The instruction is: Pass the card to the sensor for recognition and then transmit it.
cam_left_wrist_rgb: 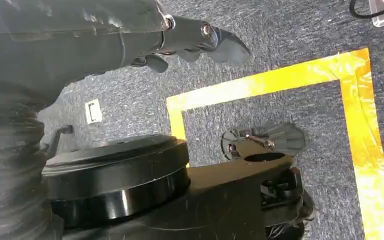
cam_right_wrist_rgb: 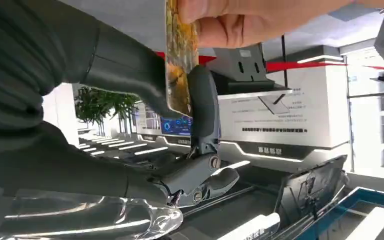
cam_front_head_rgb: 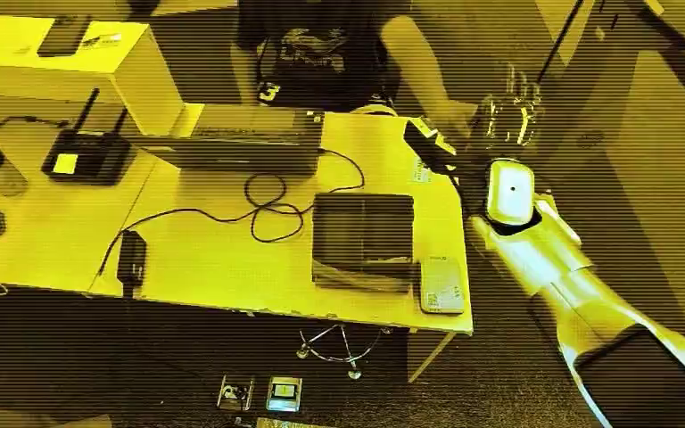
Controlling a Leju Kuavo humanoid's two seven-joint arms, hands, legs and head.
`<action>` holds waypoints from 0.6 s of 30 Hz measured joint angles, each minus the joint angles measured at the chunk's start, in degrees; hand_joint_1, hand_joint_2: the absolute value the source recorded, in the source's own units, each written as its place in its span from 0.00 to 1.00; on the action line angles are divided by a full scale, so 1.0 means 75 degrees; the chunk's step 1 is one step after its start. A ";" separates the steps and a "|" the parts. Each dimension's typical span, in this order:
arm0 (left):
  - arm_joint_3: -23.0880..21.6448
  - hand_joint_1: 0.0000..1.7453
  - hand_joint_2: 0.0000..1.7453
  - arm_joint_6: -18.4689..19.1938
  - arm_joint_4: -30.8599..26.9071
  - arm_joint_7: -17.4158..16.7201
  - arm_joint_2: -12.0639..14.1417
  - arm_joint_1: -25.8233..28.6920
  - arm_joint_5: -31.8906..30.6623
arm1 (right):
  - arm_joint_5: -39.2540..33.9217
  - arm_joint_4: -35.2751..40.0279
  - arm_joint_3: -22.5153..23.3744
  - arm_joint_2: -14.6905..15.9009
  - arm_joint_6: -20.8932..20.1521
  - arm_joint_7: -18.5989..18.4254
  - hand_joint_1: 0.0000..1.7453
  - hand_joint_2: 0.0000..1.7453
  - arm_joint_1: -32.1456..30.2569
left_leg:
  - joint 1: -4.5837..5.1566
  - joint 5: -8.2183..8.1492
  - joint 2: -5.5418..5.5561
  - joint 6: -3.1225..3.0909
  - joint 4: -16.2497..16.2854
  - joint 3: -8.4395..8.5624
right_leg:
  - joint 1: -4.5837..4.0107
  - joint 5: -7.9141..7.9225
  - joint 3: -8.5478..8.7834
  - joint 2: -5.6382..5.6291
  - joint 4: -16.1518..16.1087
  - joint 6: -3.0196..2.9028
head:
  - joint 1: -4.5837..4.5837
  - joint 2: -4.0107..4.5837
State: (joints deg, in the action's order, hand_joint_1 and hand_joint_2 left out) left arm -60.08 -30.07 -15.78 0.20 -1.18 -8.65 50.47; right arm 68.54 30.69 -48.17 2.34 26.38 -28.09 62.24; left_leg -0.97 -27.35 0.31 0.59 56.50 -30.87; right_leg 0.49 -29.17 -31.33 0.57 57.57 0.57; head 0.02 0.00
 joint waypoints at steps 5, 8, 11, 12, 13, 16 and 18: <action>-0.0023 0.00 1.00 0.0041 0.0000 -0.0058 0.0003 -0.0009 -0.0085 | 0.0032 0.0000 -0.0003 0.0052 -0.0009 0.0012 0.00 1.00 0.0000 | 0.0000 0.0000 -0.0010 0.0000 0.0000 0.0001 | 0.0000 0.0000 -0.0002 -0.0003 0.0000 0.0000 | 0.0003 0.0000; -0.0067 0.00 1.00 0.0058 0.0003 -0.0143 0.0003 -0.0008 -0.0117 | 0.0082 0.0044 -0.0003 0.0099 0.0134 0.0038 0.00 1.00 -0.0001 | 0.0000 0.0000 -0.0010 0.0000 0.0000 0.0002 | 0.0000 0.0001 -0.0002 -0.0004 0.0000 0.0000 | 0.0003 0.0000; -0.0090 0.00 1.00 0.0070 0.0006 -0.0149 0.0006 -0.0009 -0.0172 | 0.0172 0.0231 0.0000 0.0198 0.0271 0.0058 0.00 1.00 -0.0002 | 0.0000 0.0000 -0.0010 0.0000 0.0000 0.0004 | 0.0000 0.0001 -0.0001 -0.0004 0.0000 0.0000 | 0.0003 0.0000; -0.0119 0.00 1.00 0.0073 0.0009 -0.0149 0.0006 -0.0013 -0.0181 | 0.0189 0.0335 0.0000 0.0247 0.0294 0.0058 0.00 1.00 -0.0005 | 0.0000 0.0000 -0.0010 0.0000 0.0000 0.0004 | 0.0000 0.0001 -0.0001 -0.0004 0.0000 0.0000 | 0.0000 0.0000; -0.0128 0.00 1.00 0.0079 0.0012 -0.0149 0.0006 -0.0017 -0.0189 | 0.0195 0.0435 0.0000 0.0289 0.0297 0.0052 0.00 1.00 -0.0010 | 0.0000 0.0000 -0.0010 0.0000 0.0001 0.0005 | 0.0000 0.0001 -0.0002 -0.0004 0.0000 0.0000 | 0.0003 0.0000; -0.0131 0.00 1.00 0.0090 0.0017 -0.0152 0.0009 -0.0042 -0.0227 | 0.0294 0.0963 0.0023 0.0545 0.0280 -0.0003 0.00 1.00 -0.0119 | 0.0000 0.0000 -0.0010 0.0000 0.0002 0.0006 | 0.0000 0.0001 -0.0001 -0.0008 0.0000 0.0000 | 0.0003 0.0000; -0.0134 0.00 1.00 0.0087 0.0017 -0.0152 0.0012 -0.0050 -0.0221 | 0.0323 0.1423 0.0114 0.0735 0.0259 -0.0056 0.00 1.00 -0.0290 | 0.0000 0.0000 -0.0009 0.0000 0.0003 0.0005 | 0.0001 0.0001 0.0000 -0.0008 -0.0001 0.0000 | 0.0003 0.0000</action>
State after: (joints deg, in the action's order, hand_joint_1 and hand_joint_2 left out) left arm -61.09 -29.42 -15.65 -0.94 -1.09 -9.03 48.81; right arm 70.97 41.36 -47.32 7.85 28.33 -28.50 60.06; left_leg -0.97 -27.35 0.25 0.59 56.52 -30.83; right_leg 0.50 -29.17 -31.33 0.51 57.56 0.57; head 0.04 0.00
